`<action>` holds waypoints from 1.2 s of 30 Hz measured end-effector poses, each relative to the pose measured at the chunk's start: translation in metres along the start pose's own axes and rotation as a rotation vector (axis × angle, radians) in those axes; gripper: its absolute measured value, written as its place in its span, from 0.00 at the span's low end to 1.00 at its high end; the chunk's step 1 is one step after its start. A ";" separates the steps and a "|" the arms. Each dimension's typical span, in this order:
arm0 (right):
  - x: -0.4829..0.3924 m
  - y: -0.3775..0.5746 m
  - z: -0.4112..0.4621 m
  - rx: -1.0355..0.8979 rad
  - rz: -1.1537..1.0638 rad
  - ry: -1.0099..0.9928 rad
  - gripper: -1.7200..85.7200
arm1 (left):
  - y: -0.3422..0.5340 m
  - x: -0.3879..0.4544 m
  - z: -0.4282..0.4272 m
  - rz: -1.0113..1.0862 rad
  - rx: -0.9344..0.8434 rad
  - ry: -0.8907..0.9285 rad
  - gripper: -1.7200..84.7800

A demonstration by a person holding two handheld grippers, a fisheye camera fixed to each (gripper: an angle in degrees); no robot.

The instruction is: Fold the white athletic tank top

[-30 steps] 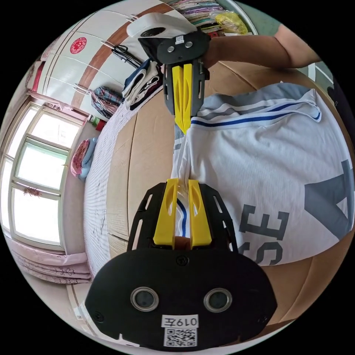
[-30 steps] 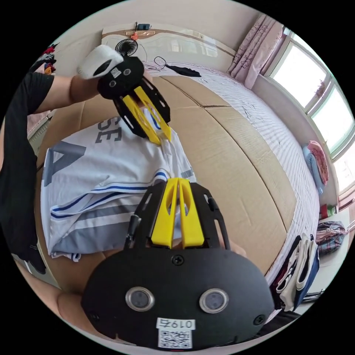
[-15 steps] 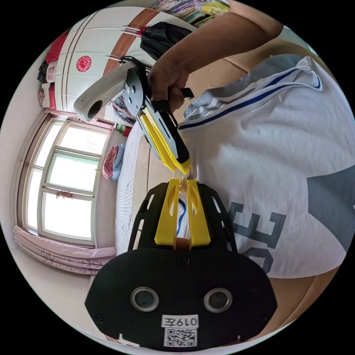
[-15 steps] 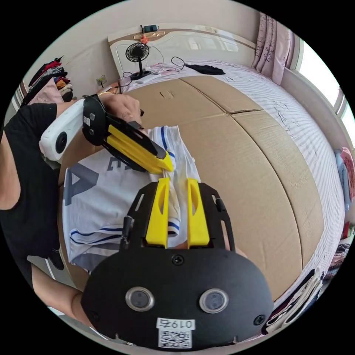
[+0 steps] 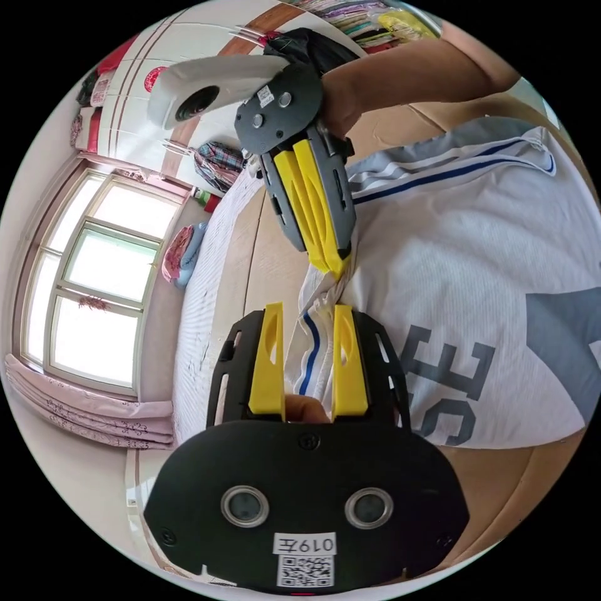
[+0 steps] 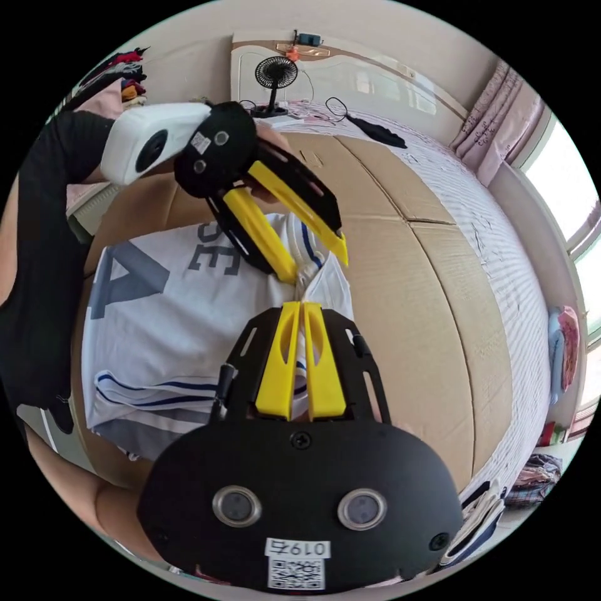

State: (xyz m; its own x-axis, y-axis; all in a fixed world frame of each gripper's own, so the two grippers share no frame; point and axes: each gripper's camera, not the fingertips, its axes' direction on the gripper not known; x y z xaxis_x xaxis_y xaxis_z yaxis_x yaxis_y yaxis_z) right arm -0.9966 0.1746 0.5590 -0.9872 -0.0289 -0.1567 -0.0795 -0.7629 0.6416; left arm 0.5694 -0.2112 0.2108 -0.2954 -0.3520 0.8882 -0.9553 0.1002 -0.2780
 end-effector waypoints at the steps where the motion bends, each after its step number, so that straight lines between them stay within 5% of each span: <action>1: -0.006 -0.005 0.000 -0.015 -0.022 0.034 0.01 | 0.000 -0.005 0.004 -0.004 -0.003 0.043 0.12; 9: -0.001 -0.012 -0.004 0.016 -0.006 0.021 0.02 | 0.003 -0.007 0.019 0.022 -0.010 0.112 0.05; 17: 0.070 -0.005 -0.010 0.164 0.168 -0.348 0.12 | 0.002 -0.004 0.044 0.045 -0.036 0.031 0.04; 30: 0.033 -0.041 0.006 0.049 0.078 -0.213 0.06 | 0.014 -0.044 0.102 -0.007 0.016 0.031 0.10; 36: -0.007 -0.048 0.003 0.031 -0.014 -0.078 0.04 | 0.027 -0.108 0.148 0.030 0.025 0.287 0.13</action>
State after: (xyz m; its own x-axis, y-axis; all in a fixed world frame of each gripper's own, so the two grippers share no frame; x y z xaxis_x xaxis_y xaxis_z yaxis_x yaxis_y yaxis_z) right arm -0.9861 0.2129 0.5317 -0.9936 0.0327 -0.1078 -0.0963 -0.7423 0.6631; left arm 0.5770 -0.3083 0.0535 -0.3173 -0.0708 0.9457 -0.9467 0.0821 -0.3114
